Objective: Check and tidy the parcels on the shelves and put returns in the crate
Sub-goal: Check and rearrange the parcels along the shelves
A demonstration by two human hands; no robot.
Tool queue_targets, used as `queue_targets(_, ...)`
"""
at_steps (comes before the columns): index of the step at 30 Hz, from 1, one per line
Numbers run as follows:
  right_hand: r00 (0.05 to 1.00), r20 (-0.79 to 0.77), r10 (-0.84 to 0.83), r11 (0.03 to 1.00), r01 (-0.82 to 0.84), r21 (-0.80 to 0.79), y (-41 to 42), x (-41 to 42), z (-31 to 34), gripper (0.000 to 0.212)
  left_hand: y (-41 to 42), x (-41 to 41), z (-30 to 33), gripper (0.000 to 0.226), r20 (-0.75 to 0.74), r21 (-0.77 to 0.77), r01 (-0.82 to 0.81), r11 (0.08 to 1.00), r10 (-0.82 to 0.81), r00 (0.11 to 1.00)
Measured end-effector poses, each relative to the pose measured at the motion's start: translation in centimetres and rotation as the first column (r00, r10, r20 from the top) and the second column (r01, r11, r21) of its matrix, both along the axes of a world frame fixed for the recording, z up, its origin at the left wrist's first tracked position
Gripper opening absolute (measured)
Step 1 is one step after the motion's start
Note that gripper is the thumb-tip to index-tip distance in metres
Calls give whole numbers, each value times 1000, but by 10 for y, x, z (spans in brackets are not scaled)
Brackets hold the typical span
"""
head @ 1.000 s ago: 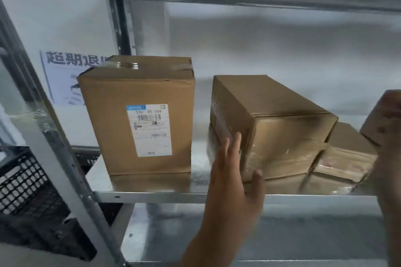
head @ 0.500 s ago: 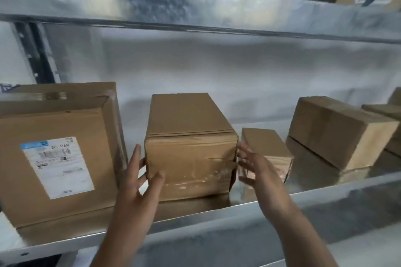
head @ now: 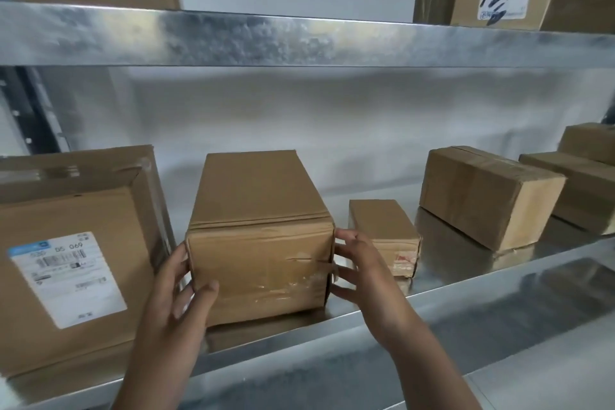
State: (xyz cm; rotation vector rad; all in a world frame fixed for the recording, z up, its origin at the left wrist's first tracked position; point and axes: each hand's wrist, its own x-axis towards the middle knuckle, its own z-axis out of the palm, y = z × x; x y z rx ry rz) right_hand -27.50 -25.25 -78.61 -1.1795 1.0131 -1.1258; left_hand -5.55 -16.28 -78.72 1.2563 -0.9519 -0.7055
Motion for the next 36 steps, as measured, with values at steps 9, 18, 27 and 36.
queue_targets(9, 997, 46, 68, 991, -62, -122, 4, -4, -8, 60, 12, 5, 3, 78, -82, -14, -27, 1000, 26, 996)
queue_targets(18, 974, 74, 213, 937, -182, -298, 0, -16, -22, 59, 2, 19, -18, 53, 120, -11, 107, 994, -105, 987)
queue_targets(27, 977, 80, 197, 949, -169, -268, -7, -10, -22, 55, -1, 25, -28, 86, 172, -26, 171, 985, -164, 971)
queue_targets(36, 983, 101, 155, 963, -127, -240, -7, 5, -13, 49, 8, 31, -26, 108, 453, 60, 29, 998, -53, 890)
